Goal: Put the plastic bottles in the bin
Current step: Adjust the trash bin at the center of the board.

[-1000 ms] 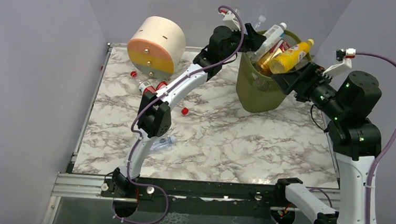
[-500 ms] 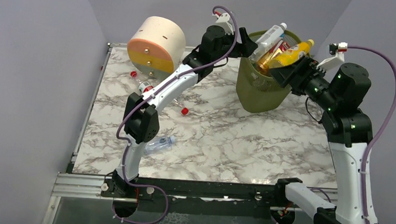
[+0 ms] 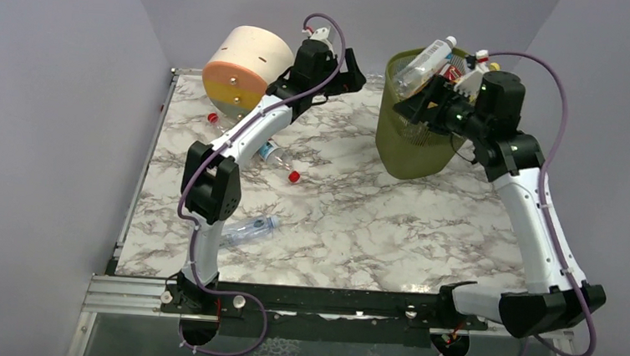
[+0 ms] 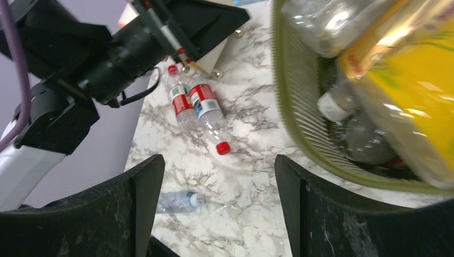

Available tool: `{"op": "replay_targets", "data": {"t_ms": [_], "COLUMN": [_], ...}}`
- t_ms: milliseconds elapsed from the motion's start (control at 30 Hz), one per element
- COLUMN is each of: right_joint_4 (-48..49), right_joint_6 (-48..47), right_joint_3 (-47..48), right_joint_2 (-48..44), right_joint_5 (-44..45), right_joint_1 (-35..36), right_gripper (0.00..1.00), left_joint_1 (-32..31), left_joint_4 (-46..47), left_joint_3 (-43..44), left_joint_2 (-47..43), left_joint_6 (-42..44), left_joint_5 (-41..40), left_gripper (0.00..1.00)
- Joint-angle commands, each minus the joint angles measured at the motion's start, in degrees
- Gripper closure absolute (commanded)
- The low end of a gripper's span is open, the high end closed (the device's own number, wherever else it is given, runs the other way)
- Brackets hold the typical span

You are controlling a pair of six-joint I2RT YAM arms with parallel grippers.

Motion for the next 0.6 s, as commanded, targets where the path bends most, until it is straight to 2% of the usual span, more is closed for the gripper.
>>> {"op": "replay_targets", "data": {"t_ms": [0, 200, 433, 567], "right_joint_4": [2.66, 0.00, -0.42, 1.59], "right_joint_6": [-4.61, -11.01, -16.66, -18.71], "right_joint_3": [5.51, 14.55, 22.40, 26.03], "right_joint_2": [4.93, 16.52, 31.06, 37.07], "right_joint_5": [4.74, 22.33, 34.65, 36.62], "right_joint_1": [8.12, 21.55, 22.90, 22.90], "right_gripper": [0.22, 0.22, 0.22, 0.21], "left_joint_1": [0.80, 2.70, 2.73, 2.71], "left_joint_4": [-1.09, -1.05, -2.45, -2.26], "left_joint_3": [-3.07, -8.97, -22.70, -33.91], "left_joint_2": [-4.67, -9.00, -19.05, -27.80], "left_joint_6": [1.13, -0.15, -2.43, -3.45], "left_joint_5": [-1.60, -1.94, -1.98, -3.33], "left_gripper": [0.02, 0.03, 0.06, 0.06]}}
